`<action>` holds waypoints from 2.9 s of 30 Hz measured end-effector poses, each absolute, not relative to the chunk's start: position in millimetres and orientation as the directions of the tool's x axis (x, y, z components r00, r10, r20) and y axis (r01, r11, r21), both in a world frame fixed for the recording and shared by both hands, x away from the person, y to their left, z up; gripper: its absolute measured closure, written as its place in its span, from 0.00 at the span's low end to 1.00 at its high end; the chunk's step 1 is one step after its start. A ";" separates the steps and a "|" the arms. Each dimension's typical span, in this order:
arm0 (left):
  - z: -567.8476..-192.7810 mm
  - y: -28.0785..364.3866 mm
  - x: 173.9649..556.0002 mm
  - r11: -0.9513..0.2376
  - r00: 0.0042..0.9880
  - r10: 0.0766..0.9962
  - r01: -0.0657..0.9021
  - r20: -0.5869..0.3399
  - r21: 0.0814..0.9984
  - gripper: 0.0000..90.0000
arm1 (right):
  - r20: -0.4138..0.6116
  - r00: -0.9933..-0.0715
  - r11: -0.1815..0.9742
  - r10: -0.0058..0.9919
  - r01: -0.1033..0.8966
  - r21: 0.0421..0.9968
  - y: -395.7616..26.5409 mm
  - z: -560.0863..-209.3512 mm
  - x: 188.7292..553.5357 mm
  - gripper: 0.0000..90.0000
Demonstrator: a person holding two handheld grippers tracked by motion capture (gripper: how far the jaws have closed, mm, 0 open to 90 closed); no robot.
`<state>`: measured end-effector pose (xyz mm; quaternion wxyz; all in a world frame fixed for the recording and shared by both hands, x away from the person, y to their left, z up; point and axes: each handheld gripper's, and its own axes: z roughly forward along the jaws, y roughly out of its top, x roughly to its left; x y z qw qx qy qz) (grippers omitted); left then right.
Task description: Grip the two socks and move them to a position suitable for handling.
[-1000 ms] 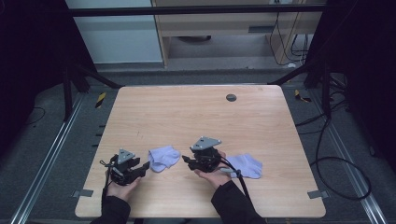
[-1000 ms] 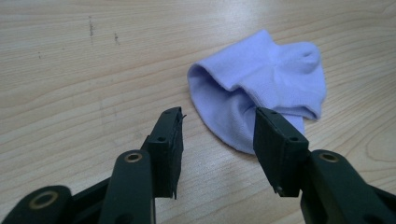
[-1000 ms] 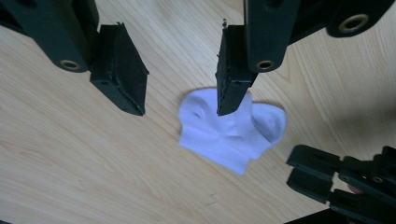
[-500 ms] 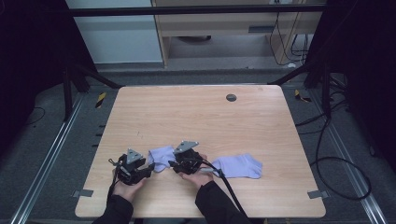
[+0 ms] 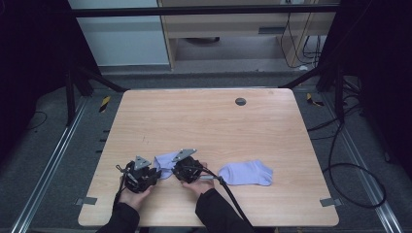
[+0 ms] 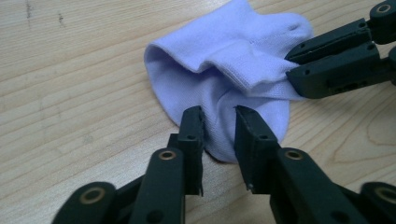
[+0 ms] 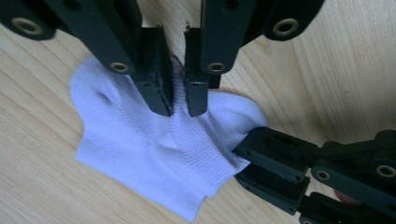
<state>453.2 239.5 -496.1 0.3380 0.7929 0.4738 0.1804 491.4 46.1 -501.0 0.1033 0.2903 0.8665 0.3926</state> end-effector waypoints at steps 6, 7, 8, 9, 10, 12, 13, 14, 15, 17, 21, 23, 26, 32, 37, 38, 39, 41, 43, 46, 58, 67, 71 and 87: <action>-494.6 239.1 451.5 -0.327 0.496 0.867 0.634 -0.044 0.701 0.94 | 0.094 -0.794 0.443 0.600 0.428 0.788 37.4 -489.5 489.3 0.95; -494.0 239.4 451.3 -0.328 0.498 0.866 0.634 -0.046 0.700 0.95 | 0.098 -0.792 0.429 0.603 0.426 0.796 35.2 -485.8 488.5 0.95; -493.6 239.7 450.8 -0.328 0.500 0.865 0.635 -0.049 0.700 0.95 | 0.101 -0.791 0.417 0.604 0.421 0.806 32.7 -482.1 488.2 0.95; -493.0 239.8 450.2 -0.329 0.503 0.863 0.635 -0.052 0.699 0.95 | 0.107 -0.787 0.403 0.608 0.422 0.812 30.9 -478.6 487.7 0.95; -492.3 239.9 449.5 -0.327 0.506 0.861 0.635 -0.057 0.700 0.95 | 0.105 -0.785 0.398 0.611 0.418 0.817 28.9 -475.2 487.5 0.95; -490.0 240.7 447.7 -0.329 0.513 0.857 0.631 -0.059 0.702 0.95 | 0.108 -0.777 0.378 0.620 0.417 0.827 26.3 -469.7 488.0 0.95; -488.7 241.3 446.8 -0.331 0.516 0.855 0.629 -0.059 0.704 0.95 | 0.111 -0.773 0.369 0.625 0.418 0.830 25.0 -467.2 488.3 0.95; -487.5 241.9 445.8 -0.329 0.517 0.854 0.627 -0.060 0.706 0.95 | 0.113 -0.767 0.360 0.631 0.419 0.833 24.1 -465.2 489.3 0.95; -486.7 242.6 444.7 -0.327 0.518 0.853 0.627 -0.065 0.707 0.96 | 0.114 -0.761 0.352 0.639 0.421 0.836 23.3 -463.7 490.7 0.94; -485.8 244.4 443.2 -0.330 0.524 0.849 0.626 -0.067 0.706 0.96 | 0.120 -0.746 0.340 0.655 0.433 0.835 22.5 -461.8 494.4 0.94; -485.9 245.8 442.6 -0.343 0.526 0.849 0.629 -0.056 0.698 0.96 | 0.125 -0.718 0.323 0.685 0.453 0.831 23.4 -461.6 504.0 0.94; -485.2 246.5 442.9 -0.348 0.527 0.849 0.626 -0.049 0.698 0.96 | 0.122 -0.710 0.319 0.694 0.455 0.831 24.5 -462.9 508.1 0.94; -485.1 247.4 443.5 -0.351 0.525 0.850 0.627 -0.044 0.695 0.96 | 0.117 -0.679 0.307 0.725 0.471 0.827 26.5 -466.0 515.5 0.94; -485.5 249.0 444.9 -0.350 0.517 0.855 0.629 -0.037 0.694 0.95 | 0.083 -0.646 0.317 0.759 0.477 0.820 30.6 -471.5 528.7 0.91; -482.9 253.3 443.8 -0.314 0.489 0.871 0.631 -0.049 0.709 0.89 | 0.049 -0.638 0.323 0.769 0.453 0.831 25.4 -467.4 533.5 0.80; -482.0 254.6 443.1 -0.310 0.481 0.876 0.631 -0.045 0.712 0.86 | 0.044 -0.639 0.328 0.768 0.451 0.830 23.5 -466.1 534.2 0.79; -481.1 255.8 442.3 -0.297 0.469 0.882 0.633 -0.049 0.715 0.82 | 0.041 -0.639 0.332 0.768 0.451 0.829 21.6 -464.9 534.6 0.79; -479.3 258.2 440.4 -0.272 0.454 0.888 0.637 -0.066 0.722 0.78 | 0.035 -0.642 0.342 0.766 0.452 0.824 18.3 -464.2 535.5 0.78; -477.3 260.2 437.2 -0.250 0.435 0.897 0.638 -0.074 0.729 0.75 | 0.027 -0.646 0.354 0.763 0.452 0.819 16.0 -465.9 536.0 0.77; -477.8 260.9 434.5 -0.236 0.416 0.906 0.648 -0.076 0.724 0.71 | 0.017 -0.651 0.378 0.759 0.461 0.803 14.4 -471.2 537.1 0.77; -487.1 253.0 437.8 -0.241 0.401 0.912 0.699 -0.089 0.673 0.81 | 0.022 -0.625 0.404 0.780 0.530 0.746 8.2 -498.8 547.8 0.81; -484.5 250.6 442.7 -0.247 0.401 0.912 0.698 -0.082 0.672 0.97 | 0.071 -0.622 0.380 0.780 0.560 0.736 4.1 -497.8 544.5 0.98; -475.5 256.5 444.5 -0.235 0.394 0.916 0.669 -0.068 0.705 0.97 | 0.089 -0.632 0.351 0.770 0.535 0.768 -2.5 -484.4 533.8 0.98; -479.0 269.5 465.4 -0.302 0.413 0.911 0.672 -0.004 0.676 0.97 | 0.108 -0.637 0.343 0.763 0.541 0.768 -4.6 -493.4 461.7 0.97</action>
